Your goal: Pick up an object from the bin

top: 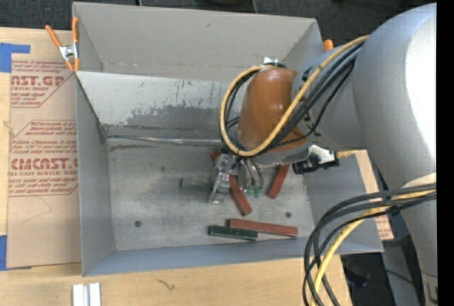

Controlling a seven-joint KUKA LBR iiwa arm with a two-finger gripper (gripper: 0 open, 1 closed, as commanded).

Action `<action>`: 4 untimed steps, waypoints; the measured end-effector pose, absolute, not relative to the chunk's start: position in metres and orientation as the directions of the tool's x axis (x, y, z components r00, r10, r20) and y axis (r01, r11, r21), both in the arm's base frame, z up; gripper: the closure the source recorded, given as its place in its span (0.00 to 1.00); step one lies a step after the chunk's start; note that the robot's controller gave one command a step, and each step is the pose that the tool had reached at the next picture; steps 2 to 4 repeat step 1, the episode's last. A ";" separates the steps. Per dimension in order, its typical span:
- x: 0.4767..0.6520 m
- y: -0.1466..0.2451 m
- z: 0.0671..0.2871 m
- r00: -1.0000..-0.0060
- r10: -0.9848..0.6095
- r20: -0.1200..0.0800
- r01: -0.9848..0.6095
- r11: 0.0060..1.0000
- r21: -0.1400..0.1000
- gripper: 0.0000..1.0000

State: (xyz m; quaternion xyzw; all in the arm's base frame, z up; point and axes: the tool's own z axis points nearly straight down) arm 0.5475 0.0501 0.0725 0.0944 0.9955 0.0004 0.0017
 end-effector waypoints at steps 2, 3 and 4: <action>0.547 0.050 0.078 -0.982 0.187 0.001 0.187 0.982 0.000 1.00; 0.547 0.050 0.078 -0.982 0.187 0.001 0.187 0.982 0.000 1.00; 0.547 0.050 0.078 -0.982 0.187 0.001 0.187 0.982 0.000 1.00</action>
Offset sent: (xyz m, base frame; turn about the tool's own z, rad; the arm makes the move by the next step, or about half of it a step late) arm -0.0001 0.0000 0.0182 0.0000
